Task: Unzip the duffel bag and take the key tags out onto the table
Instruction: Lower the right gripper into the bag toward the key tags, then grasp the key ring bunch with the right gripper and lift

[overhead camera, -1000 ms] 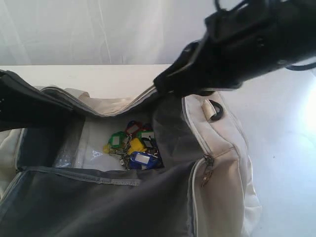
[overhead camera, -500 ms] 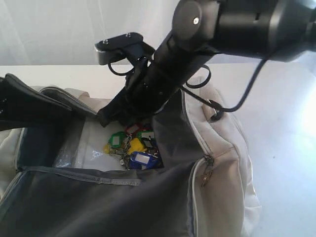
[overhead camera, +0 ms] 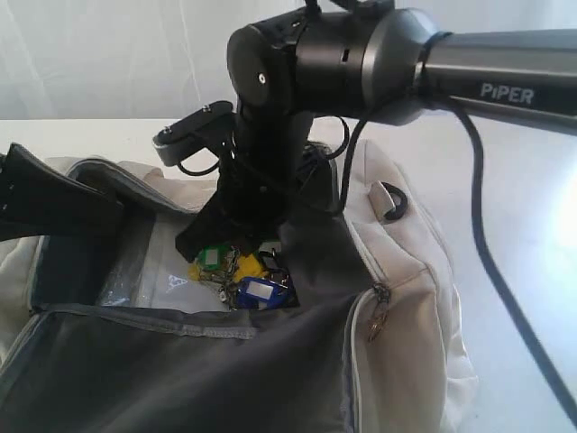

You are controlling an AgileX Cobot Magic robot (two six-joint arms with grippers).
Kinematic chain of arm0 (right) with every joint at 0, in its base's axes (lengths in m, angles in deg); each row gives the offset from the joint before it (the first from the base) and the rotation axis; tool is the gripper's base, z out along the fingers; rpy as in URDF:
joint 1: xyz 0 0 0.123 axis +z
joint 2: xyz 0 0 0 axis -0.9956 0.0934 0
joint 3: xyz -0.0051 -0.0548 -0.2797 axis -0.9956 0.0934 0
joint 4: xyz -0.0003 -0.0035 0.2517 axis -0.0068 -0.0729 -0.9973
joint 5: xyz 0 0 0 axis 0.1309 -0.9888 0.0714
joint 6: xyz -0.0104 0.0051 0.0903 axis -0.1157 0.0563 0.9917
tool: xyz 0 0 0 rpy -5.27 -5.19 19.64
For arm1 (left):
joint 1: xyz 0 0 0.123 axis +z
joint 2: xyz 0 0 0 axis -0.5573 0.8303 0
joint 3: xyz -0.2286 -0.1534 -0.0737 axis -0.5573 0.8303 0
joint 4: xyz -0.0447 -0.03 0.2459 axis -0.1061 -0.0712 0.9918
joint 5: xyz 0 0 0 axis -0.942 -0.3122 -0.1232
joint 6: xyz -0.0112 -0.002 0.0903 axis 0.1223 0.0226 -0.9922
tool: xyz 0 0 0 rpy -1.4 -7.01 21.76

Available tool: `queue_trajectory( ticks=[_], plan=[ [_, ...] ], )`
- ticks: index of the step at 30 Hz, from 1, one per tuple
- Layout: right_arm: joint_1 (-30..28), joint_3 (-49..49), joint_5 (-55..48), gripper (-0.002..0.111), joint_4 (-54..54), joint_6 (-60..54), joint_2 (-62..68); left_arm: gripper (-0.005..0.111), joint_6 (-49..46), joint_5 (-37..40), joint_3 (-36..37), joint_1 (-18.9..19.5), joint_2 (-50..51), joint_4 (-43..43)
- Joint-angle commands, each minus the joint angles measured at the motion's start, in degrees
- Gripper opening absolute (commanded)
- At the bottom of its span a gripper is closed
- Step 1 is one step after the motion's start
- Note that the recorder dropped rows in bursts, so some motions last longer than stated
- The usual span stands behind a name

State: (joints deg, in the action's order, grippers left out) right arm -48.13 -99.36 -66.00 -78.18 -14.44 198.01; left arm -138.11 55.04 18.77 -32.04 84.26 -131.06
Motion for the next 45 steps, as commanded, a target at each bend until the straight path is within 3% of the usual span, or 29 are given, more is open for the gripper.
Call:
queue_trajectory(
  ticks=[1,6,8,20,24,33,45],
  plan=[
    [0.1,-0.4,-2.8,0.023,1.0,-0.1,2.1,0.000,0.6,1.0,0.4,-0.5,-0.5,-0.6],
    [0.1,-0.4,-4.1,0.067,1.0,-2.2,4.3,0.000,0.6,1.1,0.4,-0.5,-0.5,-0.6],
    [0.1,-0.4,-3.2,0.075,1.0,-2.6,5.1,0.000,0.6,1.2,0.4,-0.5,-0.5,-0.6],
    [0.1,-0.4,-2.6,0.076,0.4,-1.6,12.2,0.000,0.6,1.8,0.4,-0.5,-0.5,-0.6],
    [0.1,-0.4,-4.1,0.062,-0.6,-1.6,12.9,0.000,0.6,1.8,0.4,-0.5,-0.5,-0.8],
    [0.1,-1.1,-9.8,0.003,-0.4,-2.5,12.2,0.000,0.6,1.9,0.4,-0.5,-0.5,-0.8],
    [0.1,-5.3,-6.3,0.000,-0.4,-2.5,5.0,0.000,0.6,2.1,0.4,-0.5,-0.5,-0.8]
  ],
)
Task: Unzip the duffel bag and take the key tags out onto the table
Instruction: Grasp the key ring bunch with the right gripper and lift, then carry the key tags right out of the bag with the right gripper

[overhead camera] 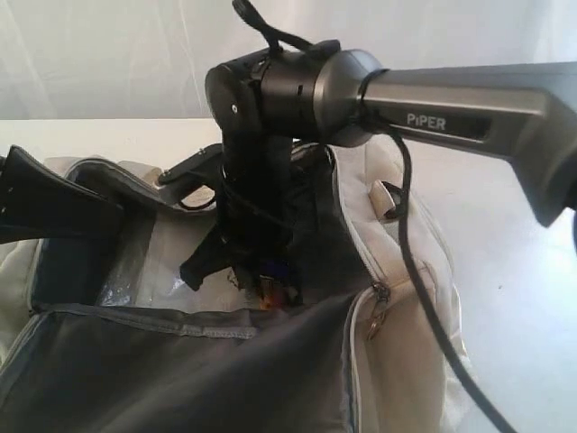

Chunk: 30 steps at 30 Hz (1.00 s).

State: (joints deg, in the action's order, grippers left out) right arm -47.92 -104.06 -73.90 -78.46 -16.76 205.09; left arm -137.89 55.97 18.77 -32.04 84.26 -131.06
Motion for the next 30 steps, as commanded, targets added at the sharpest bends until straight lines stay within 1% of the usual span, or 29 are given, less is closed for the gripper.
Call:
queue_trajectory(
  ticks=[1,9,11,13,18,30],
  plan=[
    [-0.1,-0.6,2.0,0.000,-0.1,-0.2,-2.0,0.000,0.4,1.2,0.4,-0.5,-0.5,-0.8],
    [-0.1,-0.6,3.4,0.000,-2.1,-1.3,-2.6,0.000,0.4,1.5,0.4,-0.5,-0.5,-0.8],
    [-0.1,-0.6,4.4,0.000,-6.8,-4.0,-4.8,0.000,0.4,1.5,0.4,-0.5,-0.5,-0.8],
    [-0.1,-0.6,5.4,0.000,-7.9,-5.5,-6.9,0.000,0.4,1.5,0.4,-0.5,-0.5,-0.8],
    [-0.1,-0.6,5.1,0.000,-5.2,-5.2,-8.4,0.000,0.5,1.0,0.4,-0.5,-0.5,-0.2],
    [-0.2,-0.6,4.4,0.000,2.5,-4.8,-21.8,0.000,0.5,0.9,0.4,-0.5,-0.5,0.0]
  ],
)
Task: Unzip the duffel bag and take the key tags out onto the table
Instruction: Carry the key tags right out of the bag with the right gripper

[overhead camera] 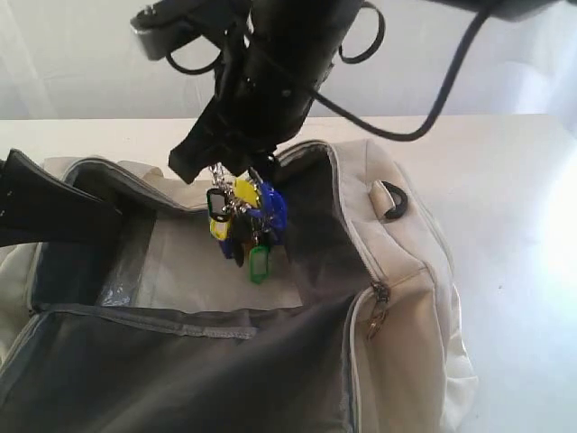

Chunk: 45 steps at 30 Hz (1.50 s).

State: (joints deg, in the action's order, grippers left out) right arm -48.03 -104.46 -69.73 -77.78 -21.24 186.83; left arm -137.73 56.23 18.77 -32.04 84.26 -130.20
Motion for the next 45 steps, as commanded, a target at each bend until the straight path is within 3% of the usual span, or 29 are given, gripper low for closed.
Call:
queue_trajectory(
  ticks=[1,13,29,39,45],
  plan=[
    [-0.1,-0.2,0.2,0.000,2.3,-0.3,-3.8,0.000,0.4,0.6,0.4,-0.5,-0.5,-0.9],
    [-0.9,-0.2,-0.3,0.000,19.1,7.4,-13.1,0.000,0.4,0.6,0.4,-0.5,-0.5,-0.9],
    [-18.4,0.0,-7.3,0.000,18.5,7.4,-21.4,0.000,0.4,0.8,0.4,-0.5,-0.5,-0.9],
    [-23.7,0.8,-7.3,0.000,15.0,6.8,-21.4,0.000,0.4,0.9,0.4,-0.5,-0.5,-0.6],
    [-26.2,8.4,-7.0,0.000,14.1,6.7,-21.4,0.000,0.4,0.9,0.4,-0.5,-0.5,-0.5]
  ],
)
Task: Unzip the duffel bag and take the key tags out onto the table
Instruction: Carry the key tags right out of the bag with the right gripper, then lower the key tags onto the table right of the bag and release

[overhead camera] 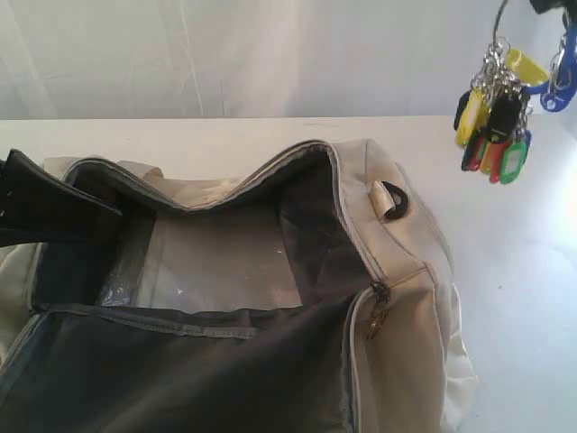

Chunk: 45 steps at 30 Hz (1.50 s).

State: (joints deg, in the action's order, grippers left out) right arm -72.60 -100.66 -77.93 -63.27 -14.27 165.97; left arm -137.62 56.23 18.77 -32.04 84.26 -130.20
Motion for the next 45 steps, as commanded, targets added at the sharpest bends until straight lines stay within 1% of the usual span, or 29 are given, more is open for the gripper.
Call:
queue_trajectory(
  ticks=[1,7,17,23,30,45],
  plan=[
    [-1.9,6.3,2.1,0.000,-0.6,-0.3,-0.5,0.000,0.3,0.9,0.4,-0.5,-0.5,-0.5],
    [-4.7,15.0,7.2,0.000,-2.1,-0.3,-0.5,0.000,0.3,0.9,0.4,-0.5,-0.5,-0.5],
    [-11.8,28.2,16.2,0.000,-7.3,-1.8,-0.5,0.000,0.3,0.9,0.4,-0.5,-0.5,-0.5],
    [-14.0,34.6,21.9,0.000,-10.5,-3.4,-0.3,0.000,0.3,0.9,0.4,-0.5,-0.5,-0.5],
    [-14.4,37.8,25.3,0.000,-10.9,-3.4,0.2,0.000,0.3,0.9,0.4,-0.5,-0.5,-0.5],
    [-14.4,39.3,29.7,0.000,-13.1,-3.4,0.2,0.000,0.3,0.6,0.4,-0.5,-0.5,-0.5]
  ],
)
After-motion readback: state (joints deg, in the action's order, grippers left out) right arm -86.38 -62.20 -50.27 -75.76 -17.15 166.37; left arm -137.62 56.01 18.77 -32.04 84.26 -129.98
